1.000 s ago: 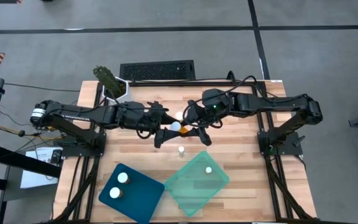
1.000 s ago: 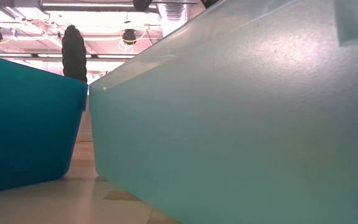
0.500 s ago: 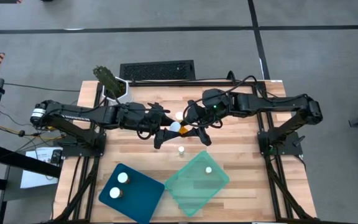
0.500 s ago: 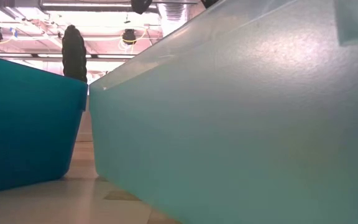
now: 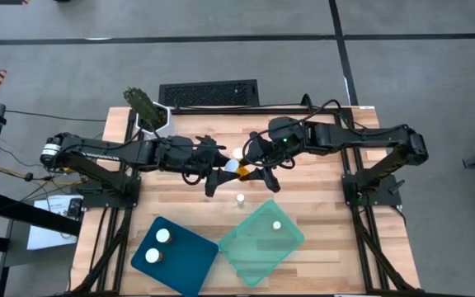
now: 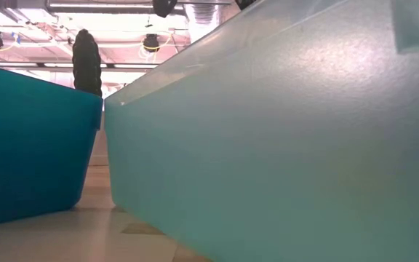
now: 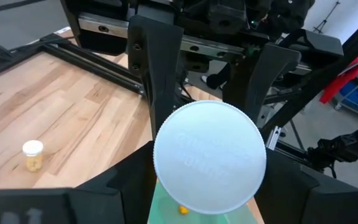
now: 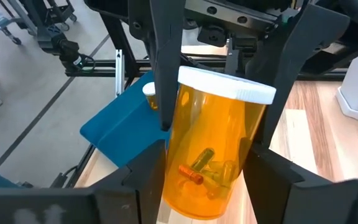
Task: Pick and place medicine bottles into bin by pill shape (circle, oval)
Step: Put the big orange pill bottle into the blue bin
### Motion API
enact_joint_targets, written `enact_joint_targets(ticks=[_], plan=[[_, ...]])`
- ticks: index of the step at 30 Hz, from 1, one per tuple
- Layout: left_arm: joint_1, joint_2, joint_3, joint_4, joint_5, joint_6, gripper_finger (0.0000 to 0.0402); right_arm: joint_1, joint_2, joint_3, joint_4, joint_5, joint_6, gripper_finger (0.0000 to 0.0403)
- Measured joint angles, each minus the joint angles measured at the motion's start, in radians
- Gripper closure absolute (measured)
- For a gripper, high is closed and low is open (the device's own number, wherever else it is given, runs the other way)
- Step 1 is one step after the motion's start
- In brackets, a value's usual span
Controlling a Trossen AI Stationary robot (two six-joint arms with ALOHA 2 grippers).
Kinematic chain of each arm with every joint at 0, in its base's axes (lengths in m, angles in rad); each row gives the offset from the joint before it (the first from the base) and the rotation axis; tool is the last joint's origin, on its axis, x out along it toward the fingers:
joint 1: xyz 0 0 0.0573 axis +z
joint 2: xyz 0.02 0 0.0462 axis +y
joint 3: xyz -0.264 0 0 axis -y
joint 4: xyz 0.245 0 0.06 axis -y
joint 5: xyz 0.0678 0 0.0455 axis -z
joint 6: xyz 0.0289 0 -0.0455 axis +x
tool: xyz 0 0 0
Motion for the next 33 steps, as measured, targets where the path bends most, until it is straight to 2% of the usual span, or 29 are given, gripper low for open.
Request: enact_joint_targets(ticks=[18,29,33], plan=[[0.001,0.0,0.0,0.002,0.001,-0.005,0.0187,-0.007,0.0,0.0,-0.02,-0.003,-0.037,0.0158],[0.001,0.0,-0.001,-0.02,0.001,0.002,0.0188,-0.021,0.0,0.0,-0.055,-0.004,-0.036,0.0108],[0.001,0.0,-0.001,-0.023,0.001,0.01,0.0188,-0.021,0.0,0.0,-0.056,-0.004,-0.036,0.0106]])
